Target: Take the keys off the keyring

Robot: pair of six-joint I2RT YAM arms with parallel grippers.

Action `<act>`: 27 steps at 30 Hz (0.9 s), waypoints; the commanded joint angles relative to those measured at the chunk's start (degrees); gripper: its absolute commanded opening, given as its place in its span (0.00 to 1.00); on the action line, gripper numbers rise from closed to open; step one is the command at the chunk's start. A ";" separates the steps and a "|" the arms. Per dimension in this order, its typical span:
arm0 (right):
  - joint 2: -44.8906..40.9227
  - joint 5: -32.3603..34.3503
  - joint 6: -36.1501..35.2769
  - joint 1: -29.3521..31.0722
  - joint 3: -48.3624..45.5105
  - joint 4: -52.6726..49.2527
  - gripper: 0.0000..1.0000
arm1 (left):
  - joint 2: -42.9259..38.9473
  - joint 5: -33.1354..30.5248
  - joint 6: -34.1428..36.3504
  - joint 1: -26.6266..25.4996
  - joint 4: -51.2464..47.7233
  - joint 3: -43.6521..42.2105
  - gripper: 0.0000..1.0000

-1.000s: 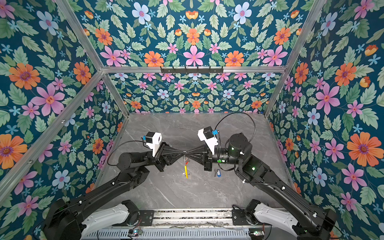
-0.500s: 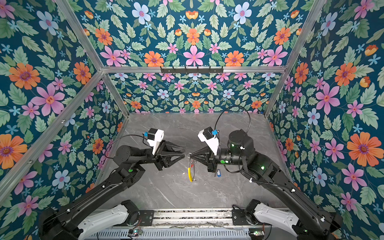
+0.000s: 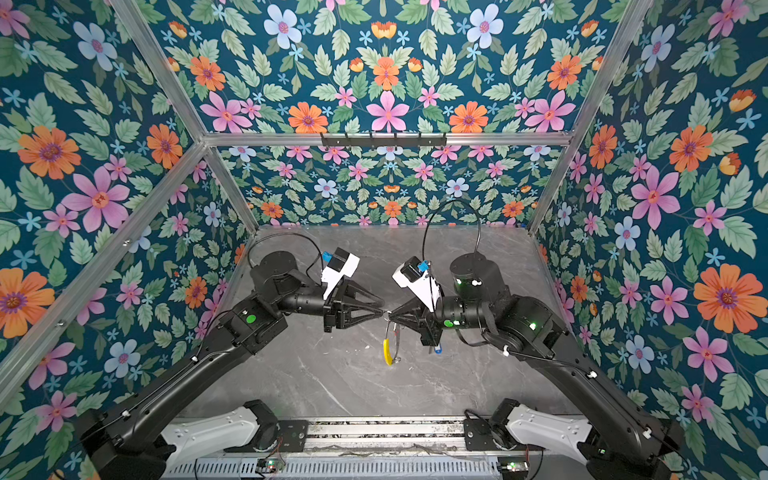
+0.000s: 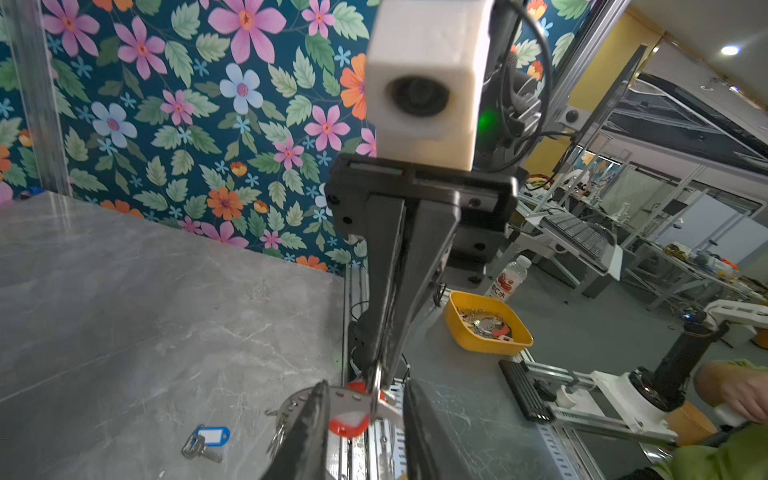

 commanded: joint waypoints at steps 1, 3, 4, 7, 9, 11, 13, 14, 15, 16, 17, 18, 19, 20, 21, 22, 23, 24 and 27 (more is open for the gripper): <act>0.23 0.43 -0.77 0.03 0.43 -0.13 0.00 | 0.63 4.19 1.95 -0.07 -2.37 0.72 0.30; 0.37 1.11 -0.77 -0.01 0.51 -0.04 0.00 | 0.94 4.90 1.76 -0.08 -2.37 0.86 0.29; 0.44 1.40 -0.83 0.03 0.52 -0.17 0.00 | 1.10 5.27 1.82 -0.06 -2.37 0.96 0.28; 0.99 3.14 -0.90 0.03 0.77 -0.72 0.00 | 1.28 6.11 1.74 -0.08 -2.37 1.25 0.25; 1.33 4.34 -0.94 0.03 0.97 -1.05 0.00 | 1.38 6.24 1.77 -0.09 -2.33 1.43 0.24; 1.52 5.01 -0.79 0.03 1.04 -1.16 0.00 | 1.71 6.64 1.69 -0.14 -2.28 1.56 0.23; 1.61 5.72 -0.72 0.20 1.17 -1.03 0.00 | 2.04 6.66 1.74 -0.12 -2.28 1.64 0.23; 1.61 6.06 -0.75 0.36 1.21 -1.00 0.00 | 2.21 6.70 1.65 -0.21 -2.28 1.69 0.22; 1.56 6.31 -0.65 0.51 1.21 -0.97 0.00 | 2.24 6.65 1.70 -0.22 -2.28 1.67 0.22; 1.52 6.35 -0.52 0.54 1.22 -0.85 0.00 | 2.25 6.54 1.67 -0.21 -2.28 1.66 0.21; 1.47 6.44 -0.41 0.62 1.21 -0.66 0.00 | 2.25 6.49 1.81 -0.25 -2.22 1.54 0.20; 1.43 6.53 -0.17 0.68 1.14 -0.37 0.00 | 2.21 6.16 1.96 -0.32 -2.20 1.57 0.18; 1.35 6.53 0.02 0.77 1.05 -0.06 0.00 | 2.19 5.83 2.03 -0.41 -2.20 1.50 0.17; 1.35 6.59 0.31 0.86 1.04 0.19 0.00 | 2.15 5.62 2.11 -0.54 -2.00 1.38 0.16; 1.30 6.68 0.49 0.99 1.03 0.60 0.00 | 2.15 5.56 2.10 -0.67 -1.64 1.35 0.14; 1.26 6.62 0.74 1.13 1.00 0.90 0.00 | 2.14 5.41 2.15 -0.76 -1.46 1.25 0.13; 1.21 6.70 0.92 1.18 0.80 1.23 0.00 | 2.16 5.05 2.13 -0.87 -1.27 1.21 0.10; 1.17 6.62 1.06 1.21 0.71 1.61 0.00 | 2.02 4.91 2.17 -0.96 -1.23 1.10 0.08; 1.08 6.44 1.82 1.35 0.34 2.70 0.00 | 1.74 4.46 2.54 -1.13 -1.03 0.94 0.00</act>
